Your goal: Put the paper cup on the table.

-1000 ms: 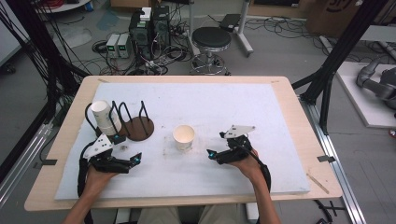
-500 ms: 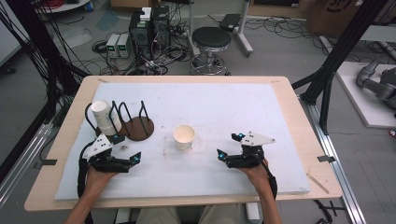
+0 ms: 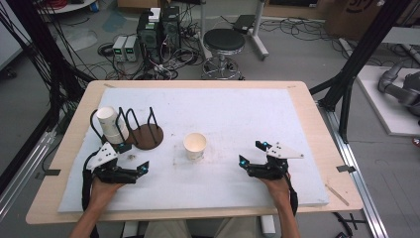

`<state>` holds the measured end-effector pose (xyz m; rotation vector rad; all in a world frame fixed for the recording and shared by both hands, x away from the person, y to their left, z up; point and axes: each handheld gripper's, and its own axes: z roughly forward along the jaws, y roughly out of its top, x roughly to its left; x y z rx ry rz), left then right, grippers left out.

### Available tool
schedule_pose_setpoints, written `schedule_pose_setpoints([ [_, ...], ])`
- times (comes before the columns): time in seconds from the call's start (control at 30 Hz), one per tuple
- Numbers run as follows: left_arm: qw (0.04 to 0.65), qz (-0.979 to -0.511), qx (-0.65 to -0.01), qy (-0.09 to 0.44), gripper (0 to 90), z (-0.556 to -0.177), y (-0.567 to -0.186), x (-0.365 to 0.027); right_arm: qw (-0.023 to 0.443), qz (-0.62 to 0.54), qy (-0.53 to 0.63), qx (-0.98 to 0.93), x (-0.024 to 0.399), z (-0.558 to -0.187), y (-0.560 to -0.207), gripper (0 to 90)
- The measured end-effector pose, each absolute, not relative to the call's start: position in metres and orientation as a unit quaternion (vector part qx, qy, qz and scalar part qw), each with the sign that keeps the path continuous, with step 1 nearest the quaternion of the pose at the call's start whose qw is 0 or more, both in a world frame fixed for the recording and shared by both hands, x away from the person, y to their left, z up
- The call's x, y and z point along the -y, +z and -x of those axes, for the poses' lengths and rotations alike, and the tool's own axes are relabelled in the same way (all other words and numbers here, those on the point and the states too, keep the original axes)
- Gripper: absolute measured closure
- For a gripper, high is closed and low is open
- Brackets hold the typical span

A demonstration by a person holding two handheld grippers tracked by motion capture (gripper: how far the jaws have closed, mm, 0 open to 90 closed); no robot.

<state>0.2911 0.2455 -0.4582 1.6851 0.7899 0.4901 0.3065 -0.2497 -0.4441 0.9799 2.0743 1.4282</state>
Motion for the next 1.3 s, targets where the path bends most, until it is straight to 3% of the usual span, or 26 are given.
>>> schedule_pose_setpoints([
  [1.3, 0.577, -0.711, -0.347, 0.202, 1.8, -0.2925, -0.4586, -0.2479, 0.235, -0.359, 0.501, -0.751, 0.2445, -0.3055, -0.4508, 15.1],
])
